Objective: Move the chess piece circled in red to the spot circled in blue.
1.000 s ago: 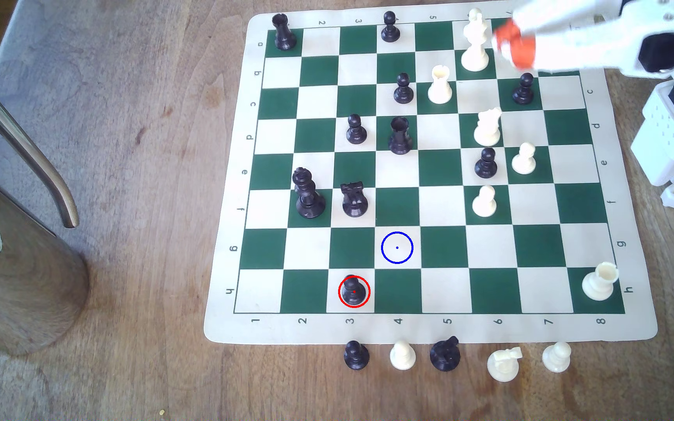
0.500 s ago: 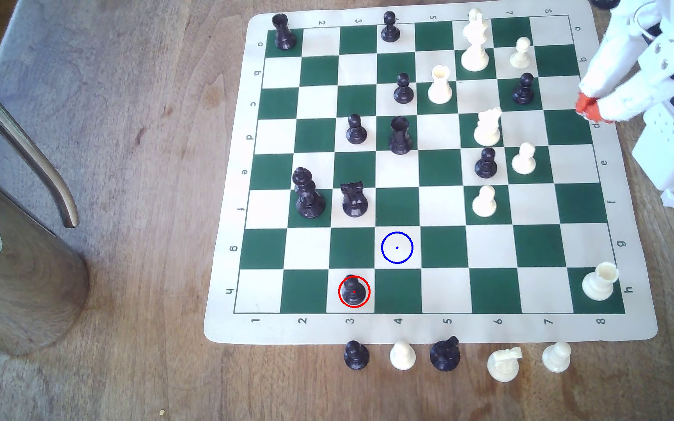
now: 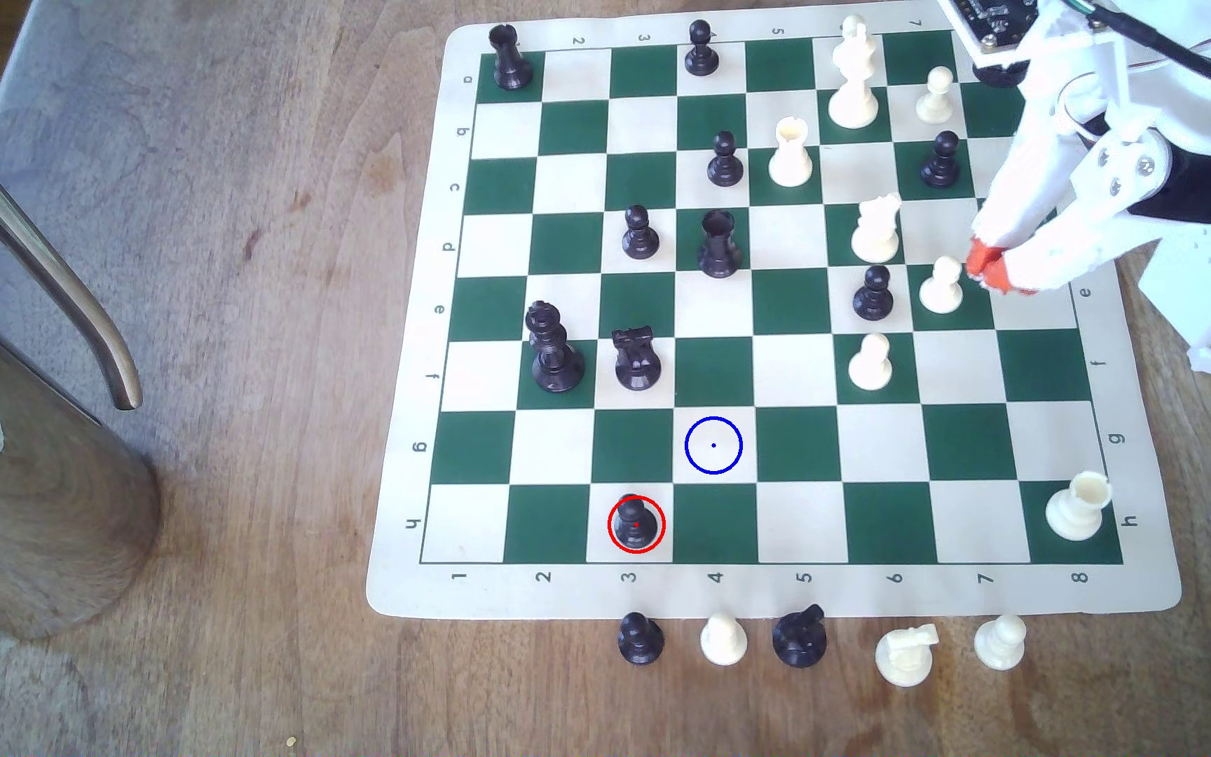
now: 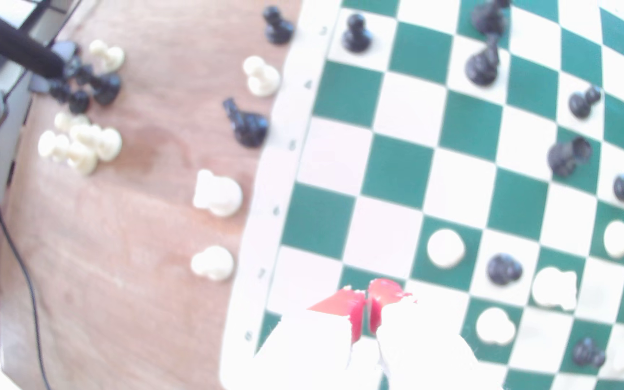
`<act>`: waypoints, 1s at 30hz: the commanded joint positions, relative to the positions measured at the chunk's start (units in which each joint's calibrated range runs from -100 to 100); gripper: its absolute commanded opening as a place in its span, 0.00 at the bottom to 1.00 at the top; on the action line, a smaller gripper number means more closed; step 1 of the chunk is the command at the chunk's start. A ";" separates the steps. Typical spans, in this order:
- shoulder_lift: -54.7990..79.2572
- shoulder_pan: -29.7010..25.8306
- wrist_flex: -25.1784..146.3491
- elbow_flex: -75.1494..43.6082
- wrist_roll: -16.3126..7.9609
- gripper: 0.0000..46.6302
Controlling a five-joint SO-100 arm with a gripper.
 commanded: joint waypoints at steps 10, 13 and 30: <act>1.11 1.85 -19.13 11.10 -1.56 0.01; 4.59 3.73 -25.11 13.00 -2.30 0.05; 28.27 2.87 -36.58 0.58 -5.08 0.24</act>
